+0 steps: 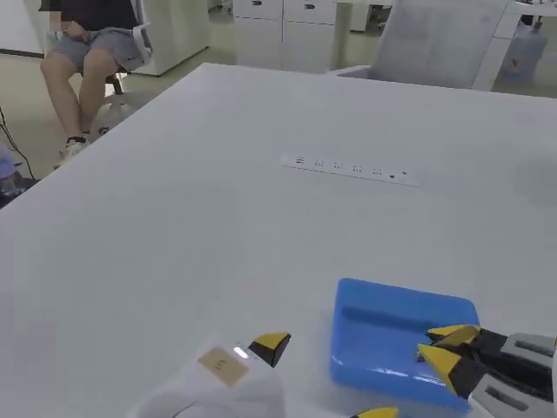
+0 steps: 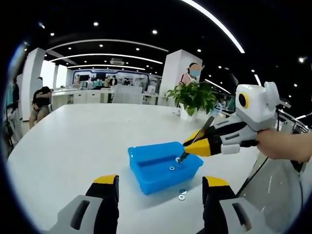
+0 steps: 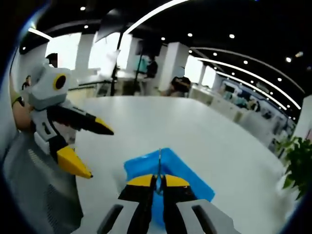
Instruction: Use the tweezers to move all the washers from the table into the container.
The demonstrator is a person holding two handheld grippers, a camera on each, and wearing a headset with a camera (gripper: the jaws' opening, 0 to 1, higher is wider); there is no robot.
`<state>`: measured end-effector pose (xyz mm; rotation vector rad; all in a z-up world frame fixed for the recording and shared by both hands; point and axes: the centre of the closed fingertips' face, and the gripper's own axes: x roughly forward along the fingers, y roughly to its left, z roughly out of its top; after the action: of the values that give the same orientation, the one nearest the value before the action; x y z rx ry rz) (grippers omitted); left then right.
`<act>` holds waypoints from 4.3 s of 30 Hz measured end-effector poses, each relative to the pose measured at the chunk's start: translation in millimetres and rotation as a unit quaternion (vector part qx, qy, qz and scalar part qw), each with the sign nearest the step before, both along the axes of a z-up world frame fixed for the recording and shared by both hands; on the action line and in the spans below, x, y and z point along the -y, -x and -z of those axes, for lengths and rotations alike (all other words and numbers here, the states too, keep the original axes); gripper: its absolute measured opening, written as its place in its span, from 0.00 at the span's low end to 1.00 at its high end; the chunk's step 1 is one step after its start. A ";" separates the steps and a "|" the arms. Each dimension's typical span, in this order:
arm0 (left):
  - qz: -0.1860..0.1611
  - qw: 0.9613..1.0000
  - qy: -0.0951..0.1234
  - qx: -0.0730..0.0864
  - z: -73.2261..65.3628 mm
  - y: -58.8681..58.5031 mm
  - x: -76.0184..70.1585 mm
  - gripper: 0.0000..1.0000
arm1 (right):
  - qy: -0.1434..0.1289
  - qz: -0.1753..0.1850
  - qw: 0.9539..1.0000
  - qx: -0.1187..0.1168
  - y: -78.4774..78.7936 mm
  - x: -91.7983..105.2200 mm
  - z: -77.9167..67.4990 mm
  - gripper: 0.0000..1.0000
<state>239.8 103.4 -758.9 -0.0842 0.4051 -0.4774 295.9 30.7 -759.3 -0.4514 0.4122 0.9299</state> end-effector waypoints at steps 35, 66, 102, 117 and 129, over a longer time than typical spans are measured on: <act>-0.003 0.999 -0.042 0.016 -2.3 1.7 -3.3 0.80 | 0.001 0.013 0.992 -0.127 -38.3 -17.6 53.9 0.03; 0.025 0.996 -0.076 0.025 3.2 2.0 1.4 0.99 | -0.015 0.029 0.991 -0.127 -34.8 -5.4 34.5 0.04; 0.027 0.996 -0.084 0.013 9.0 3.5 -0.2 0.96 | -0.079 0.034 0.984 -0.154 30.2 14.0 0.4 0.03; 0.029 0.996 -0.087 0.005 13.0 5.1 -0.1 0.95 | -0.059 0.018 0.978 -0.202 37.0 3.3 42.8 0.04; 0.032 0.995 -0.091 -0.003 16.0 5.9 0.2 0.94 | -0.037 0.005 0.978 -0.203 39.7 -2.5 55.0 0.04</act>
<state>233.9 103.2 -775.0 0.1041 0.4556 -0.5016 256.2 33.1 -814.3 -0.1880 0.7475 1.0260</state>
